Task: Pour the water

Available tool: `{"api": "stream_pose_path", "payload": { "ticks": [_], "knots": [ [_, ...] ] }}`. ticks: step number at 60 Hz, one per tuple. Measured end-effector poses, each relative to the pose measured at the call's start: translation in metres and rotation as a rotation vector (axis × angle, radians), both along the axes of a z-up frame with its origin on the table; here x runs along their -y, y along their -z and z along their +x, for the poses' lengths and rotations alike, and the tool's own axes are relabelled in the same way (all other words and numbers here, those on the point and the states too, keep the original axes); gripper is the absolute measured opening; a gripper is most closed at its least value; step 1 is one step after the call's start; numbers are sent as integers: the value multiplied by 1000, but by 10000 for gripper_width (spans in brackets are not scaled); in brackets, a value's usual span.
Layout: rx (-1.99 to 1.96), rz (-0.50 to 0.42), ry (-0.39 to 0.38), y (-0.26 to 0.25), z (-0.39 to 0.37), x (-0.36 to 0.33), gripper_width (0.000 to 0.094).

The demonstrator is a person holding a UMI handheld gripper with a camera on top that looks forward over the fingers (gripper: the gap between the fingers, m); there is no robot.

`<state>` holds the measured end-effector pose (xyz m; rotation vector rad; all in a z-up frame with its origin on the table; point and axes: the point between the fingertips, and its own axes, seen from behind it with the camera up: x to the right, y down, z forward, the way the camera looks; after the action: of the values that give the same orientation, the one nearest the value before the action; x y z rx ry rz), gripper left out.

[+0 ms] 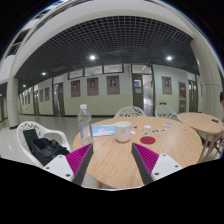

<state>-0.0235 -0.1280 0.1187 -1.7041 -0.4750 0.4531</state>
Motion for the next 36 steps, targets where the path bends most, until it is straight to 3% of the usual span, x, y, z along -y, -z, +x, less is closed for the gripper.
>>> {"api": "stream_pose_path", "payload": {
  "ticks": [12, 25, 36],
  "knots": [
    [-6, 23, -40, -16, -31, 0, 831],
    [-8, 65, -139, -24, -109, -21, 830],
    [25, 61, -133, -7, -197, -64, 822]
  ]
}}
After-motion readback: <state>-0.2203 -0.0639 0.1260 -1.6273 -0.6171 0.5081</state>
